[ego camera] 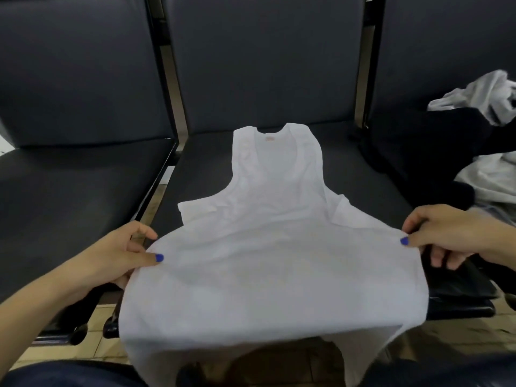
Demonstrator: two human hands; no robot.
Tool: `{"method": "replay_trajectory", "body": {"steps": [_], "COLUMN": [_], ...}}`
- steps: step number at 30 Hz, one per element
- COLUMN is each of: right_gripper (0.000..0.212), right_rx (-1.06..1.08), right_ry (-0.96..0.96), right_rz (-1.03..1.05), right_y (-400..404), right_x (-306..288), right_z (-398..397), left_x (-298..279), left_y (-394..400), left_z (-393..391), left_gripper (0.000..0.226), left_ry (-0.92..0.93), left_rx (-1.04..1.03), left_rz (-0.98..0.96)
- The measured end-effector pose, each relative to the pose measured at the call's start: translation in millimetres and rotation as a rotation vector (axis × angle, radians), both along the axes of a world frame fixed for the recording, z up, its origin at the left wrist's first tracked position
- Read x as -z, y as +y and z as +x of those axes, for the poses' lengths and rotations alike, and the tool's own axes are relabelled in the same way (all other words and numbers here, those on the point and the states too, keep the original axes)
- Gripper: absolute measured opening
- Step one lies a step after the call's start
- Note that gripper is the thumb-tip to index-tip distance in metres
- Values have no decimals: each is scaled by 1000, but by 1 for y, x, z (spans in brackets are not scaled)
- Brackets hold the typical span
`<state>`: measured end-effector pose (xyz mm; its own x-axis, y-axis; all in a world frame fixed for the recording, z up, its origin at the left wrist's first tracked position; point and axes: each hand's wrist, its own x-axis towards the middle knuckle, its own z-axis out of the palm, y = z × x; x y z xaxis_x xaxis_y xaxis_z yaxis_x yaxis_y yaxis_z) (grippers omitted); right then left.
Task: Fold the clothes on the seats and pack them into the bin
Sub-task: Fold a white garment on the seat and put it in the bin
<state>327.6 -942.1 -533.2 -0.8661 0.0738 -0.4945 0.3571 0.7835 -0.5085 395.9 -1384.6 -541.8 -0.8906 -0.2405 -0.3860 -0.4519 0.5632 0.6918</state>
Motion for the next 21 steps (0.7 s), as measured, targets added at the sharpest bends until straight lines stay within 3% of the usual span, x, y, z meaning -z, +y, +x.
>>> {"method": "replay_trajectory", "body": {"steps": [5,10,13,16,21], "right_gripper": [18,24,22,16,15], "right_rx": [-135,-264,-352,-324,-228], "right_ry": [24,99,304,424,506], "right_rz": [164,443,683,726,761], "right_y": [-9,-29,-36,-34,-20], "right_x": [7,10,21,27,32], "right_z": [-6,-13,-23,-33,-38], "left_x": [-2,3,5,7,12], "left_y": [13,31,31,26,11], "left_z": [-11,-31,-41,-45,-41], "left_gripper": [29,20,31,39,43], "left_ry": [15,106,183,281,442], "left_rx": [115,64,-88,-241,-301], "left_rz": [-5,2,211,354,7]}}
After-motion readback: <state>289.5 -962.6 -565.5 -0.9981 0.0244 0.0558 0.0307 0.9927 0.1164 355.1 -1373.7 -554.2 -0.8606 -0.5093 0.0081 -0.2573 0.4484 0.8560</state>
